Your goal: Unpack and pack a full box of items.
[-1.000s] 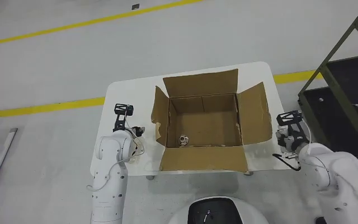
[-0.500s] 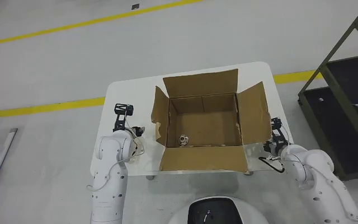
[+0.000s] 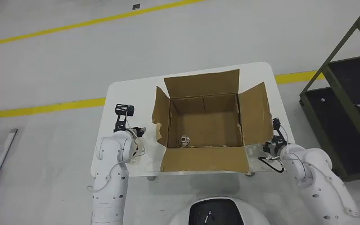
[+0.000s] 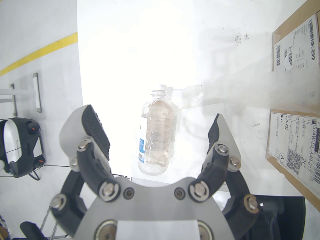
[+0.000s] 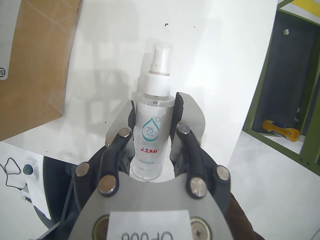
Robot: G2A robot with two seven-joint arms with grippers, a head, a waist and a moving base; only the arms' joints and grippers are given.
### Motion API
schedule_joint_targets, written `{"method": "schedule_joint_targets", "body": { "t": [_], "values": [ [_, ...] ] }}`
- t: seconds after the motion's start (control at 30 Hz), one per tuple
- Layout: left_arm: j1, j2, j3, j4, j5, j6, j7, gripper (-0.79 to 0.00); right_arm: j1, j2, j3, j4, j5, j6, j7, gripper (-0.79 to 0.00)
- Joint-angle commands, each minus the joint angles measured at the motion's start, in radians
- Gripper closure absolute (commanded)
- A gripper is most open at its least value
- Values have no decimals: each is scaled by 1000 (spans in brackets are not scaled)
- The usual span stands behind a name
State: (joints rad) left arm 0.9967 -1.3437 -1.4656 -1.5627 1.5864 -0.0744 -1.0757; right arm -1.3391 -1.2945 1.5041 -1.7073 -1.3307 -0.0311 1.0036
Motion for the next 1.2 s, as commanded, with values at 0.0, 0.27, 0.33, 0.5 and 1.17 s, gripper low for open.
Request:
{"method": "schedule_joint_targets", "body": {
  "t": [0.0,0.27,0.33,0.5,1.17],
  "values": [
    [0,0,0,0,0,0,0,-785,-2,1,3,-6,3,-1,1,-354],
    [0,0,0,0,0,0,0,-785,-39,9,68,-114,45,16,-3,-449],
    [0,0,0,0,0,0,0,-785,-63,11,133,-175,102,51,-11,-403],
    [0,0,0,0,0,0,0,-785,-107,13,313,-365,287,122,-83,-68],
    [0,0,0,0,0,0,0,-785,222,7,-125,-296,633,62,-13,0]
  ]
}}
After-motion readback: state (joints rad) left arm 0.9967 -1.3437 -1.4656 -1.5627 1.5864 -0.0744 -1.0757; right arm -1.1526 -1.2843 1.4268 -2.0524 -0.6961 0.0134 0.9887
